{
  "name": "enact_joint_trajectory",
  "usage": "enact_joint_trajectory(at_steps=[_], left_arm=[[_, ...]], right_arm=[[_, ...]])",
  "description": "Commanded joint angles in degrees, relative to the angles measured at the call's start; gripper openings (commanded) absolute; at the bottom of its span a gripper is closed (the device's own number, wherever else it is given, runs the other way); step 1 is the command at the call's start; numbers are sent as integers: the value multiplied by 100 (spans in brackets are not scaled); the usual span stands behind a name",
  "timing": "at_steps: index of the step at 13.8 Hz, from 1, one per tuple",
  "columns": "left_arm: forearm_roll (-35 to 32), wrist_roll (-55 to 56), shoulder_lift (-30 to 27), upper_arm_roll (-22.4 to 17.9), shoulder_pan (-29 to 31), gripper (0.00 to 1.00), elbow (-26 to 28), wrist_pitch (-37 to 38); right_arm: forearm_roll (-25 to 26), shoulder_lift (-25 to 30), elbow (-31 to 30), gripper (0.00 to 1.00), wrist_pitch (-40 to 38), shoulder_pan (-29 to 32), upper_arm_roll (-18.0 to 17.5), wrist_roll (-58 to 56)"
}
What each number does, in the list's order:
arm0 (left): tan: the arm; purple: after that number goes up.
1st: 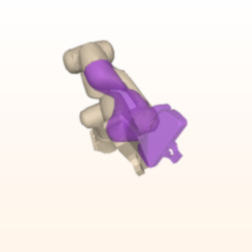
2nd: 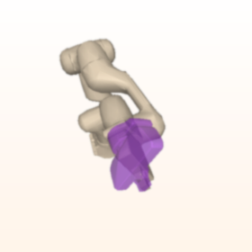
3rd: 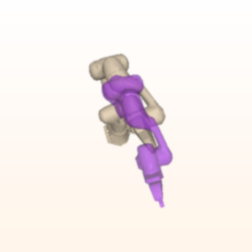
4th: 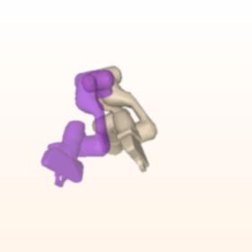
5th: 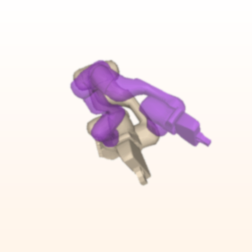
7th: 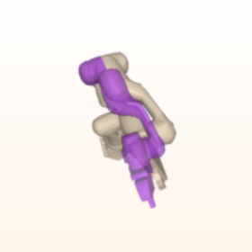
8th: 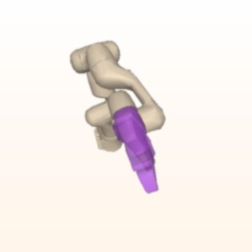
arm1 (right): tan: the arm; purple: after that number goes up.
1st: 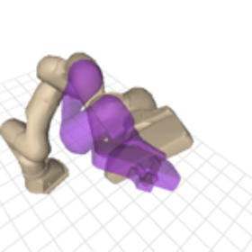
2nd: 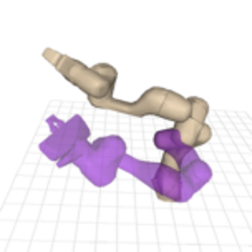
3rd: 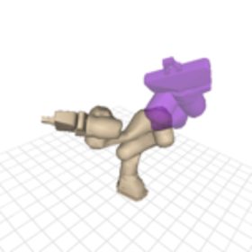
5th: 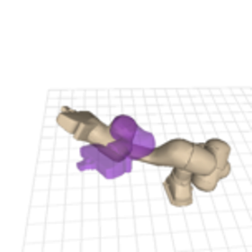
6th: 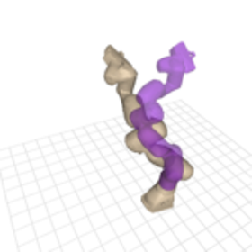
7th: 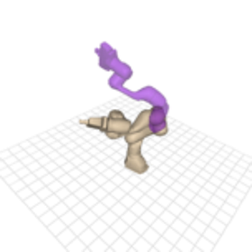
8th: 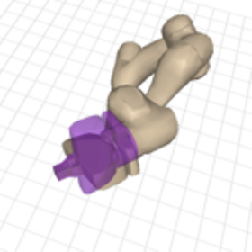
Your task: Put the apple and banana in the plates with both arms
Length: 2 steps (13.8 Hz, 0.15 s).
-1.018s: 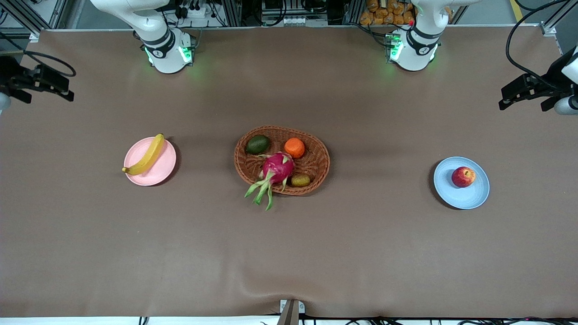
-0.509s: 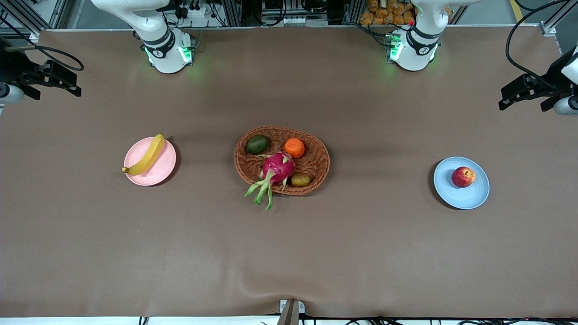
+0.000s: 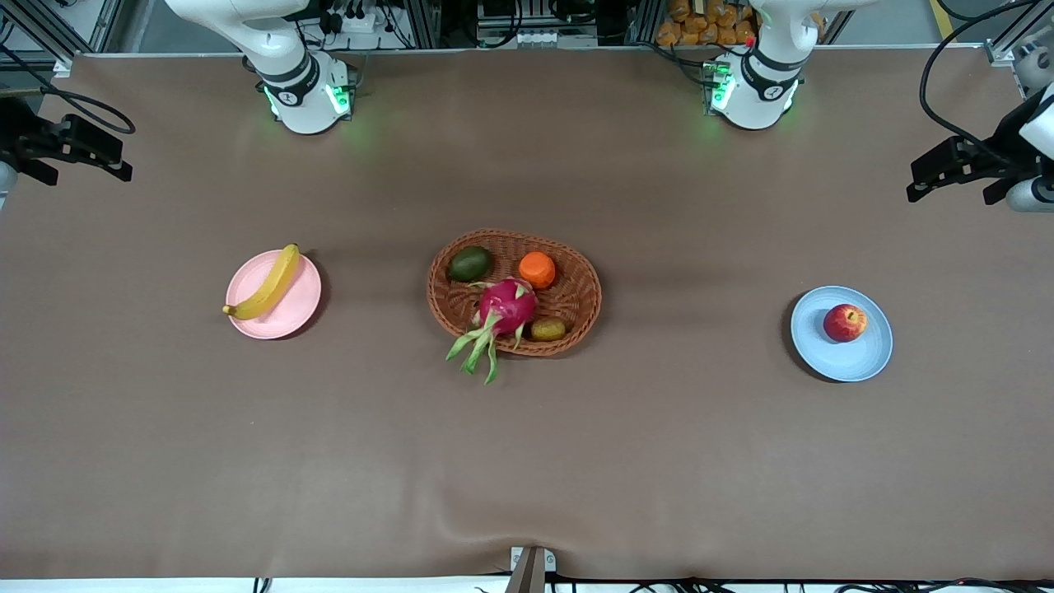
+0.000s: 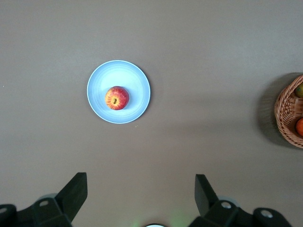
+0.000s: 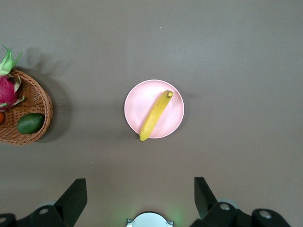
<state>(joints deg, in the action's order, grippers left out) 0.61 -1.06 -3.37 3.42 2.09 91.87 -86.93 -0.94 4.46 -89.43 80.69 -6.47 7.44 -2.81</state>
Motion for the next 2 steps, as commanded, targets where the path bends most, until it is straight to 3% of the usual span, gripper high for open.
enact_joint_trajectory(at_steps=[1,2], left_arm=[[62,1,47,18,2,100,-81,62],[62,-16,55,18,11,100,-81,62]], right_arm=[[-12,99,-119,100,210,-73,64,-44],[-21,72,-119,100,280,-82,64,-44]])
